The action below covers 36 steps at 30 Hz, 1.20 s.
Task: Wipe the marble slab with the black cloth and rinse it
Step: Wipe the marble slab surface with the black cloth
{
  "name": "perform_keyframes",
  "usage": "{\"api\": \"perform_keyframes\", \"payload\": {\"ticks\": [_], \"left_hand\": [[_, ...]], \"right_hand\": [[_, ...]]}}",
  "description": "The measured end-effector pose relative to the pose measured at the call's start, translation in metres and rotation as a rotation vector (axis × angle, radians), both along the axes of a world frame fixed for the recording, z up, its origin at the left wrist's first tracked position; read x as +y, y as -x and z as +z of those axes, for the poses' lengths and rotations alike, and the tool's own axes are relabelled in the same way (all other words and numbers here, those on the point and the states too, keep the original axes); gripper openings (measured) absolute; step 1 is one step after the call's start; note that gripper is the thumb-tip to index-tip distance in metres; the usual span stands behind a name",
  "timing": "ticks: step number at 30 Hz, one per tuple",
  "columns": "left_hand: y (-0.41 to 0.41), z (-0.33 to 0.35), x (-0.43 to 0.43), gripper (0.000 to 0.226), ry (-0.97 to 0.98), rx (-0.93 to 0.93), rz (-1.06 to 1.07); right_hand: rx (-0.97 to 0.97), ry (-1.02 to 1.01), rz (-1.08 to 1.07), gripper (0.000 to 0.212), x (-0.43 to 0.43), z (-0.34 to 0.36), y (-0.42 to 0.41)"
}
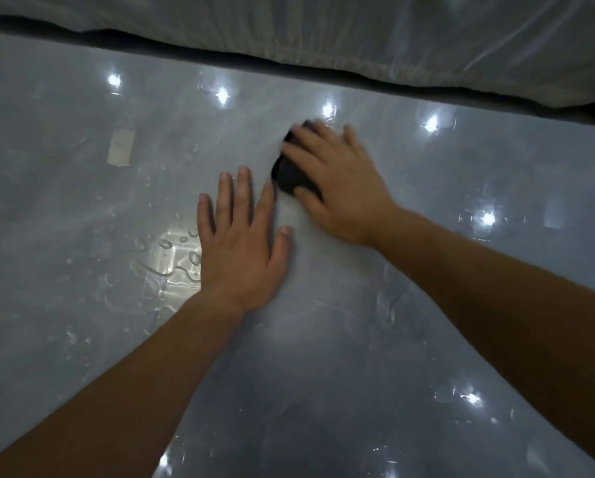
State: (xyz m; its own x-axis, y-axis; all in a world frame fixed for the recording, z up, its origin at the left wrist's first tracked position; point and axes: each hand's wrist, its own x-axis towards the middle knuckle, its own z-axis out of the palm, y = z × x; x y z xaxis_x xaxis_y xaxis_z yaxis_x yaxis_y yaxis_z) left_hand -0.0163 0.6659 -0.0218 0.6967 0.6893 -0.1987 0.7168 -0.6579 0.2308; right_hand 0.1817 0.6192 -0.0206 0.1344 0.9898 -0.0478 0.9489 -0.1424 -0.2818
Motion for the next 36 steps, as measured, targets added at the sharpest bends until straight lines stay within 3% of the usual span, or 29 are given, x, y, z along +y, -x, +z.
{"api": "perform_keyframes", "payload": {"ticks": [2,6,10,13,17,18,21,23,28,30,36], "left_hand": [[0.001,0.000,0.002,0.070,0.020,-0.003,0.005],[-0.001,0.001,0.001,0.073,0.012,0.006,0.002],[0.001,0.005,0.001,0.073,0.048,-0.054,0.013],[0.008,0.013,-0.004,0.069,0.076,-0.171,0.011],[0.029,0.027,-0.038,0.058,0.036,-0.224,0.009],[0.034,0.028,-0.050,0.057,0.036,-0.225,-0.009],[0.043,0.027,-0.081,0.053,0.043,-0.214,-0.057],[0.044,0.024,-0.096,0.051,0.045,-0.192,-0.047],[0.044,0.020,-0.113,0.053,0.022,-0.118,-0.002],[0.046,0.022,-0.117,0.054,0.021,-0.102,0.009],[0.069,0.026,-0.108,0.057,-0.012,-0.038,0.106]], "right_hand": [[0.030,0.023,0.009,0.062,-0.031,0.001,0.003],[0.063,0.023,-0.223,0.062,-0.132,0.011,-0.027],[0.041,0.014,-0.391,0.063,-0.108,0.006,-0.021],[0.050,-0.026,-0.147,0.063,-0.096,0.003,0.024],[0.009,0.006,0.183,0.060,-0.157,0.006,0.032],[-0.002,-0.002,0.172,0.060,-0.159,0.004,0.017],[0.014,-0.017,-0.193,0.062,-0.132,0.000,-0.033],[0.018,-0.002,-0.277,0.063,-0.127,0.003,-0.029],[0.025,0.012,0.130,0.062,-0.205,0.008,0.049],[0.011,0.025,0.230,0.062,-0.211,0.008,0.036],[0.027,0.009,-0.300,0.062,-0.167,0.002,-0.011]]}}
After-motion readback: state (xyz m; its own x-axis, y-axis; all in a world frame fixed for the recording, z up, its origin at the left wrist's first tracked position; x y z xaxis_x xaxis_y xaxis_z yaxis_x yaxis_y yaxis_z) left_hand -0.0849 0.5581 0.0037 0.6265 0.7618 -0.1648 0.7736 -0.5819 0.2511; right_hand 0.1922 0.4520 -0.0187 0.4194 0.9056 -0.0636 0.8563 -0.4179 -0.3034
